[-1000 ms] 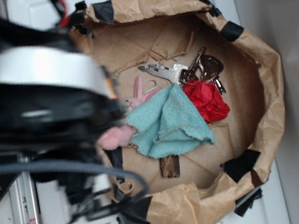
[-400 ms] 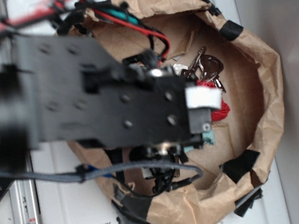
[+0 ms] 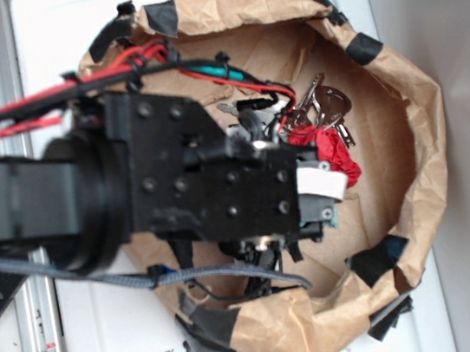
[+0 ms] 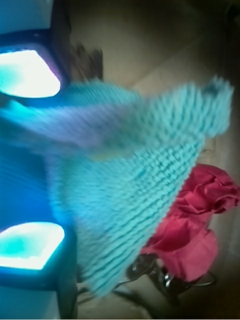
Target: Grab the blue cloth.
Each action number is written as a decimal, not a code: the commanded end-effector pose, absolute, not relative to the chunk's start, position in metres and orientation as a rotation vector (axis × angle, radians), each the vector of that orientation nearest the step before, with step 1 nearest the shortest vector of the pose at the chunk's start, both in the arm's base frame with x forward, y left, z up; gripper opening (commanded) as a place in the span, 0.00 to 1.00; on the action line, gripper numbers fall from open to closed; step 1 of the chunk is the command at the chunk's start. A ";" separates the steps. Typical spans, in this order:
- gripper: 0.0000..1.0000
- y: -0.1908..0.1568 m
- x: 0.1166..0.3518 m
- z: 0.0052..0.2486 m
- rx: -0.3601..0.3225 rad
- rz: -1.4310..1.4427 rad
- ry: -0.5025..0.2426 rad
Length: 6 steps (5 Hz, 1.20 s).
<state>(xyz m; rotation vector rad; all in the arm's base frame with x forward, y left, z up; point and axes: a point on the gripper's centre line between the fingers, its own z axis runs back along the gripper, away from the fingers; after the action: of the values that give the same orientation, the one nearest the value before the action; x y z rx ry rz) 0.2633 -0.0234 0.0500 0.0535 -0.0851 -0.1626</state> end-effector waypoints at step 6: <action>0.00 0.008 0.254 0.180 0.081 -0.122 -0.131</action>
<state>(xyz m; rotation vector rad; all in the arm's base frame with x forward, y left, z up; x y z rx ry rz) 0.2502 0.0031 0.1627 0.0751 -0.0626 -0.1324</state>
